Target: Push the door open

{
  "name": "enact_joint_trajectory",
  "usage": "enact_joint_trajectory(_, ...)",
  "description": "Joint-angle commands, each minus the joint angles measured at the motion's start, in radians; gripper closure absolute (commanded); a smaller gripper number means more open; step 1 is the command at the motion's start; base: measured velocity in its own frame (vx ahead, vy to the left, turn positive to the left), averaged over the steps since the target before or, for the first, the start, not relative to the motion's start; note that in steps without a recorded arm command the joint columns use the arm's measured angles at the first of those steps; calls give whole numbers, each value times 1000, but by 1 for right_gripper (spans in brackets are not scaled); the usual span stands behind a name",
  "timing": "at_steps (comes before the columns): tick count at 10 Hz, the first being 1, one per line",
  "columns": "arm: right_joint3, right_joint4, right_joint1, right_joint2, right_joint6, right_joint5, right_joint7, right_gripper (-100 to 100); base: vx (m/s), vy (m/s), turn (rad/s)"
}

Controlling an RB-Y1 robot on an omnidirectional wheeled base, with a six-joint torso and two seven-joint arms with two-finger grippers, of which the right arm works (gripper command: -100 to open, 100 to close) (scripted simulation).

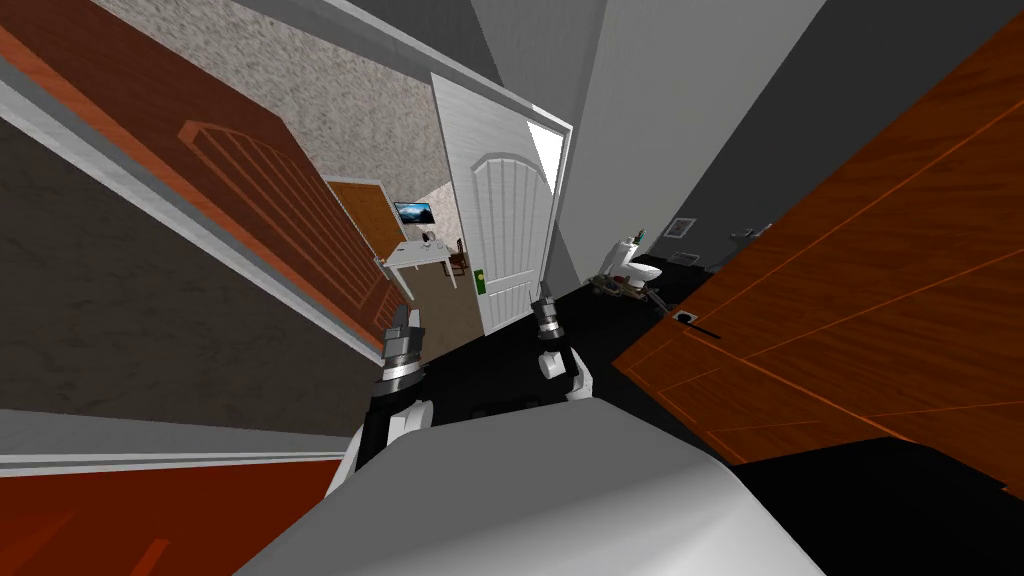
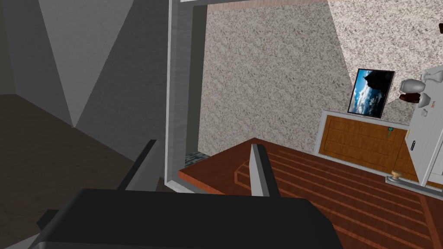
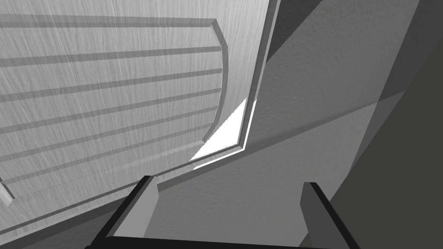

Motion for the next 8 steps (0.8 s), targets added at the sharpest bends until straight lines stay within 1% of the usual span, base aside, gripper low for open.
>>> enact_joint_trajectory(1,29,43,-18,-5,8,-1,-11,-100,141,53,-140)
enact_joint_trajectory(8,116,200,-105,-18,40,-7,-45,-100,94,35,-80)
